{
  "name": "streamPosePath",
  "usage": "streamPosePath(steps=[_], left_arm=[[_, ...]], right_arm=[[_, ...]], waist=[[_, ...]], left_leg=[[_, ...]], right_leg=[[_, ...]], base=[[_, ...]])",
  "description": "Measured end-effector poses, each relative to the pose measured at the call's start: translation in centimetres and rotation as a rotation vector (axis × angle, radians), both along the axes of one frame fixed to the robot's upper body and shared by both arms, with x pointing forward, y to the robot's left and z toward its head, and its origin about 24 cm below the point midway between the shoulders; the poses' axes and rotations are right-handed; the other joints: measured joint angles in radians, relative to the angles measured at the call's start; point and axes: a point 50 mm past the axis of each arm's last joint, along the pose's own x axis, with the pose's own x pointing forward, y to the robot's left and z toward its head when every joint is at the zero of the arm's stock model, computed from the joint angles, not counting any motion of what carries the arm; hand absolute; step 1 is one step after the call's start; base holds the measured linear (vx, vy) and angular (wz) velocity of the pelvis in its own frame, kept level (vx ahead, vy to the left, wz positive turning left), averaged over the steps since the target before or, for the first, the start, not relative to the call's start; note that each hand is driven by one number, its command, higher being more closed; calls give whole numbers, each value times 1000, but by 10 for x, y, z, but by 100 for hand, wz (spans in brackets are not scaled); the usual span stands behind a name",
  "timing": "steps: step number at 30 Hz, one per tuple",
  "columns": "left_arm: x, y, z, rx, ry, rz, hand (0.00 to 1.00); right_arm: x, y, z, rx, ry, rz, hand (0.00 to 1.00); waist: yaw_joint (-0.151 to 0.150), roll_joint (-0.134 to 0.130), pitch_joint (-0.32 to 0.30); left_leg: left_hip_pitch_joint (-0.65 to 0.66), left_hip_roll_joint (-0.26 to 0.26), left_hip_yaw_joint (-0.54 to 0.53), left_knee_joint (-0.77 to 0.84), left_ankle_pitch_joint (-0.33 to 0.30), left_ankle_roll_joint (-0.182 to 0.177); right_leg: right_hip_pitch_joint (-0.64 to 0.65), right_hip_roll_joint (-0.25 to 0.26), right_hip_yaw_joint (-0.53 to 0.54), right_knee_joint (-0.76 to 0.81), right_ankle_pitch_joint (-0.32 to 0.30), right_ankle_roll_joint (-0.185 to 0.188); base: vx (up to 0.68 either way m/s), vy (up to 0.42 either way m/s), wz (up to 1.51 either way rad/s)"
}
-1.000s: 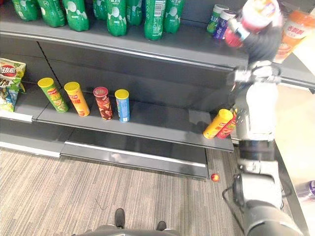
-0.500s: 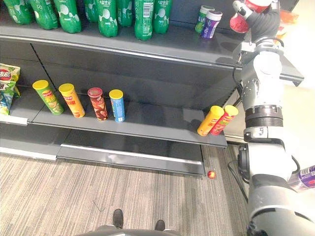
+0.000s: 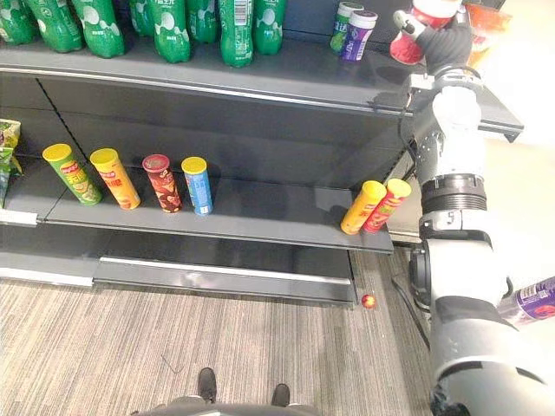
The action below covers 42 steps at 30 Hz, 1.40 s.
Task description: Put the gum and the chips on the shelf.
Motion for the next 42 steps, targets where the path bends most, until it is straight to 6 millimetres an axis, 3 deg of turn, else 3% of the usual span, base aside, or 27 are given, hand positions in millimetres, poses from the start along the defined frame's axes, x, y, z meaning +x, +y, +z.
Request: streamPosePath(steps=[5,18,26,42], left_arm=[[4,0,0,0,-8,-6,0],[25,2,3,18,-52,-23,0],[32,2,4,39,-70,-18,0],[39,4,6,52,-86,-22,0]], right_arm=[[3,2,2,15,11,3,100],[14,36,15,80,-7,82,100],[20,54,7,110,15,74,100],[16,53,12,74,-19,25,100]], waist=[[13,1,1],[24,-13,53],[28,-11,75],[28,-21,90]], left_leg=[[-3,1,0,0,-1,-3],[-33,1,-5,0,1,0],[-38,11,-5,0,1,-3],[-41,10,-3,0,2,-4]], right_leg=[[-1,1,0,-8,-9,-3],[-20,4,-5,-10,5,0],[-31,11,-2,0,4,-1],[-32,12,-1,-7,2,-3]], base=[[8,0,0],[61,-4,1],[4,0,0],[18,0,0]])
